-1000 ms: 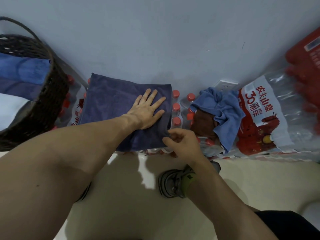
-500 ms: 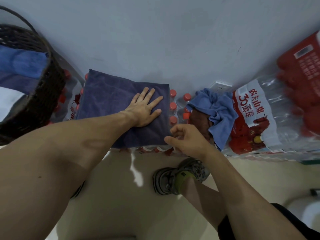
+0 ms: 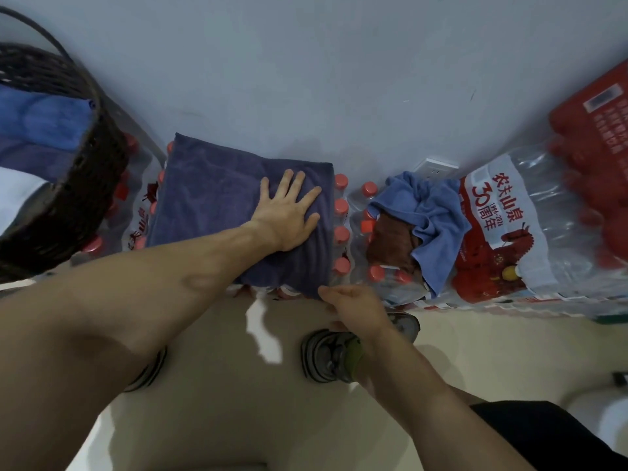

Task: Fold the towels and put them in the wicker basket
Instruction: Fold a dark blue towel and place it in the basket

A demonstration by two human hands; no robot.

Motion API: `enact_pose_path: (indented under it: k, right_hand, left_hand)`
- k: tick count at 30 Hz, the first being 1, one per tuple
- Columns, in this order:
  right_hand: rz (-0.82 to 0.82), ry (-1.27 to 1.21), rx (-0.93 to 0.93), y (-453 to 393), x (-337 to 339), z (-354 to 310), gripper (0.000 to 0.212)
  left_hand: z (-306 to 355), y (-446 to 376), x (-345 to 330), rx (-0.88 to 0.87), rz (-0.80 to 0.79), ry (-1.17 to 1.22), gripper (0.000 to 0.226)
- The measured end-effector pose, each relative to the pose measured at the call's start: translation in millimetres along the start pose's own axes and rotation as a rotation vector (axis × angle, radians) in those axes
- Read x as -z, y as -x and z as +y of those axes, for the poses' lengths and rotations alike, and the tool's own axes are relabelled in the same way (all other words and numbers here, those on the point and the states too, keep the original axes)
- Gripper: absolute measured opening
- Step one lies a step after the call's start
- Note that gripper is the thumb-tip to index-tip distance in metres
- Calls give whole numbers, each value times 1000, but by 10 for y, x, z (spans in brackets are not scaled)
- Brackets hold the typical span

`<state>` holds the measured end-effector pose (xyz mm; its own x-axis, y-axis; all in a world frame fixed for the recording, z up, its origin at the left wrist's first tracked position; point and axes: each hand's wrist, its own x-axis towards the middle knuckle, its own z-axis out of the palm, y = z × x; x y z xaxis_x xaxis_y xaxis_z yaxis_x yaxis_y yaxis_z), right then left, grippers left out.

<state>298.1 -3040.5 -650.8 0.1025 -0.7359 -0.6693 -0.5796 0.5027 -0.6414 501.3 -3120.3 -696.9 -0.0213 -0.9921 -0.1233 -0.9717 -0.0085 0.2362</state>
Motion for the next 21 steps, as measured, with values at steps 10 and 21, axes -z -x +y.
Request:
enact_pose_path:
  k: [10,21]
  right_hand:
    - [199,-213,177,-92,-134,157,58]
    - [590,-532,158,0,-240,147,20]
  left_hand:
    - [79,-375,39,-209,21,-54,67]
    - [92,-506,-5,-159,88,-60,69]
